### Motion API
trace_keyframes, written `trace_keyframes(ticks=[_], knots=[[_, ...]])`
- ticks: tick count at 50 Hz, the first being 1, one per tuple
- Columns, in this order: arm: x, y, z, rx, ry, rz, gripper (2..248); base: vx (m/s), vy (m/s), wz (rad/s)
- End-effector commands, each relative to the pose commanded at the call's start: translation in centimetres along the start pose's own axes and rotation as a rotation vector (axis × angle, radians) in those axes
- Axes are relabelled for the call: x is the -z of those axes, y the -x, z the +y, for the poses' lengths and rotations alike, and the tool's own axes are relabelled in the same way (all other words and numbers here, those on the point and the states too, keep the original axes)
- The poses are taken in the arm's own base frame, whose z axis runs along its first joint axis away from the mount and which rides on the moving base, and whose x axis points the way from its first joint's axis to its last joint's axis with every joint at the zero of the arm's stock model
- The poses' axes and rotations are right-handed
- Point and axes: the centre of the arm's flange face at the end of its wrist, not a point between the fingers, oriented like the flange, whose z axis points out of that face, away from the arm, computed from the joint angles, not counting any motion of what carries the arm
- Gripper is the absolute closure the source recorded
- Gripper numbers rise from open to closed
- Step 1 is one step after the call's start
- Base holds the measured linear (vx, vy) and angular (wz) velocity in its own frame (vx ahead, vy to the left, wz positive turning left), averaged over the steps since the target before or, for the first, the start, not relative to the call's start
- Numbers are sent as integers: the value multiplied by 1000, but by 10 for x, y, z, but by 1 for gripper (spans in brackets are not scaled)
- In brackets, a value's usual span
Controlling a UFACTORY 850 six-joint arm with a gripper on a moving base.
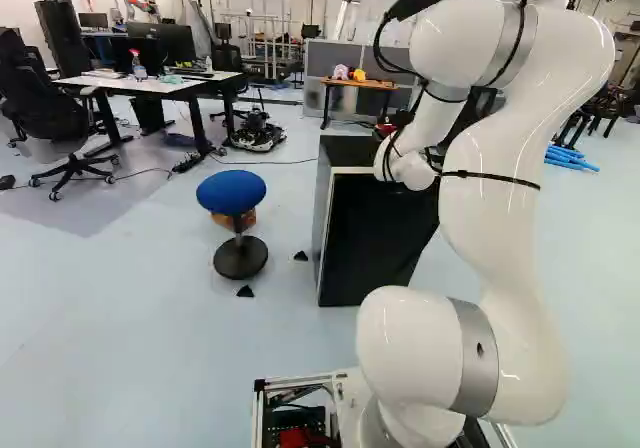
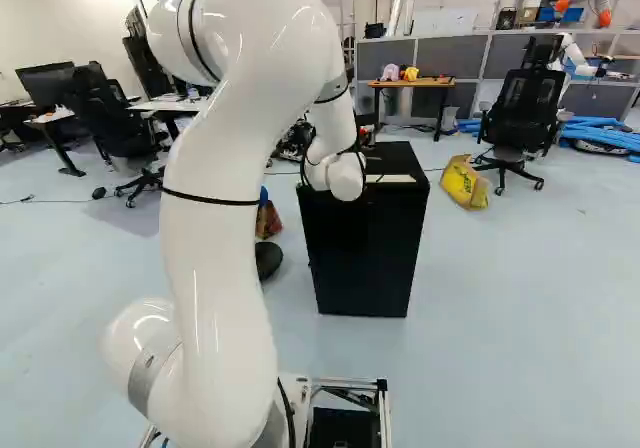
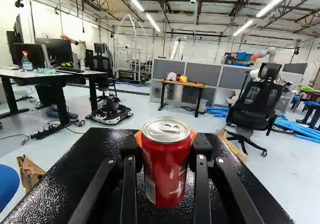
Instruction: Grab a drink from the fridge
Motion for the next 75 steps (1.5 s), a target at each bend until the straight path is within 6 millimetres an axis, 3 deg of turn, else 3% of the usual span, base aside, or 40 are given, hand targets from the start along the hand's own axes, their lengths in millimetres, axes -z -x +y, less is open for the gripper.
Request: trace_keyframes(ticks=[20, 40, 57, 75], knots=[[16, -11, -17, -8, -7, -25, 150, 0, 0, 0], [48, -26, -44, -22, -20, -68, 150, 0, 0, 0], [89, -40, -73, -38, -35, -119, 150, 0, 0, 0], [150, -49, -106, -57, -57, -190, 150, 0, 0, 0]])
